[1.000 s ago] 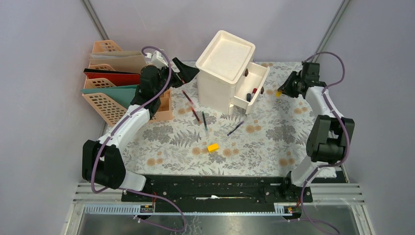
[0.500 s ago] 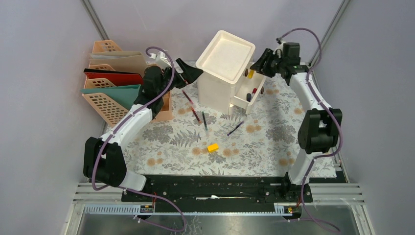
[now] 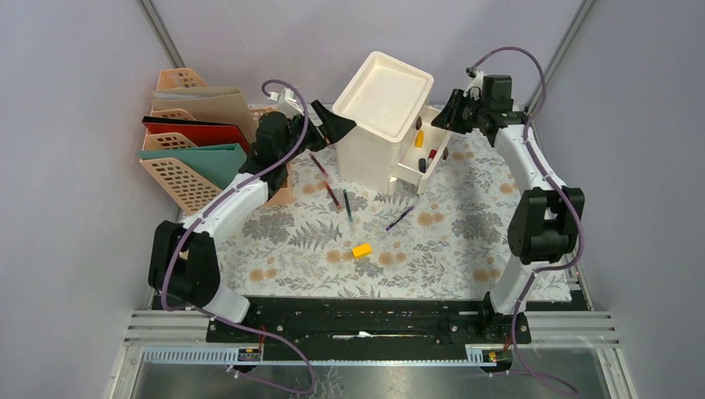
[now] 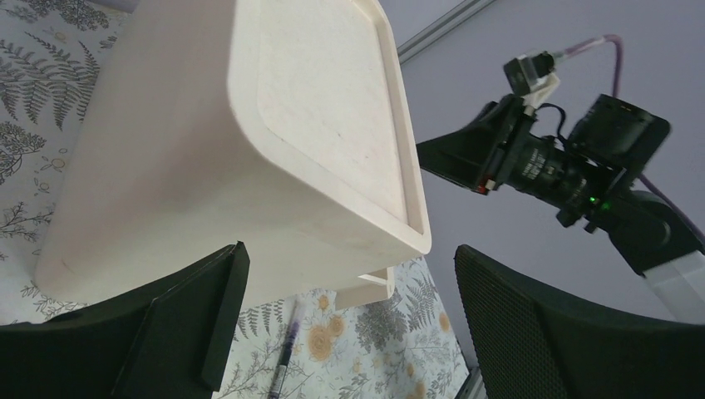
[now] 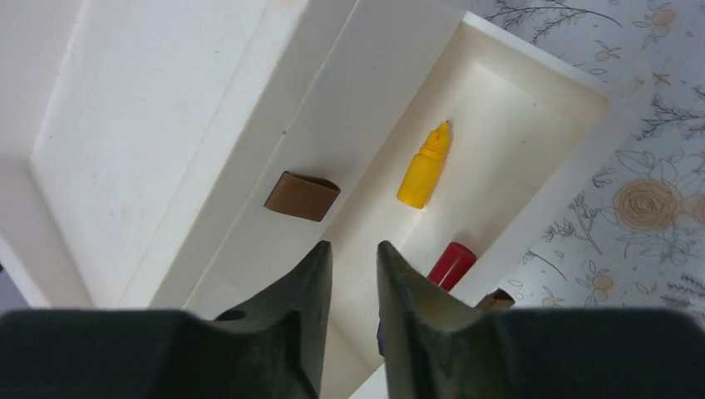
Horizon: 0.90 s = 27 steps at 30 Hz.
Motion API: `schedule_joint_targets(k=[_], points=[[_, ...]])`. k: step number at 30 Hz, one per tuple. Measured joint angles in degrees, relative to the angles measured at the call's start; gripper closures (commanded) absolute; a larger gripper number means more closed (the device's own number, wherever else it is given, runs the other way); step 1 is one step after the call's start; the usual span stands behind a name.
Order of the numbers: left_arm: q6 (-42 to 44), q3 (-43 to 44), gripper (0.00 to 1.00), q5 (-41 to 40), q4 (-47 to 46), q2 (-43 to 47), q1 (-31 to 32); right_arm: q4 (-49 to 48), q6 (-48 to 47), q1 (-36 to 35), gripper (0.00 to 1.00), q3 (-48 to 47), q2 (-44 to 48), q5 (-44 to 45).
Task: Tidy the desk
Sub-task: Place the stationery in the drawer.
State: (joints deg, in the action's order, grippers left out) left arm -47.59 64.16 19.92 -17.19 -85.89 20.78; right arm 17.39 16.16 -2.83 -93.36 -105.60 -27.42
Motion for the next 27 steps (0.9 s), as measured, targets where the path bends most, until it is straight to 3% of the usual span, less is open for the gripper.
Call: schedule_joint_targets(k=[7, 14, 18, 27], points=[[-0.1, 1.1, 0.01, -0.4, 0.2, -0.9, 0.4, 0.0, -0.9, 3.9, 1.0, 6.6, 5.9, 3.1], [-0.1, 1.4, 0.01, -0.7, 0.8, -1.0, 0.7, 1.3, 2.1, 7.8, 1.0, 13.6, 4.3, 12.5], [-0.1, 1.4, 0.01, -0.9, 1.3, -1.0, 0.7, 1.5, 4.5, 7.3, 1.0, 13.5, 0.0, 13.1], [0.2, 1.8, 0.01, -1.7, 2.5, -1.0, 1.0, -1.2, 14.8, 2.6, 1.0, 7.2, -10.0, 0.3]])
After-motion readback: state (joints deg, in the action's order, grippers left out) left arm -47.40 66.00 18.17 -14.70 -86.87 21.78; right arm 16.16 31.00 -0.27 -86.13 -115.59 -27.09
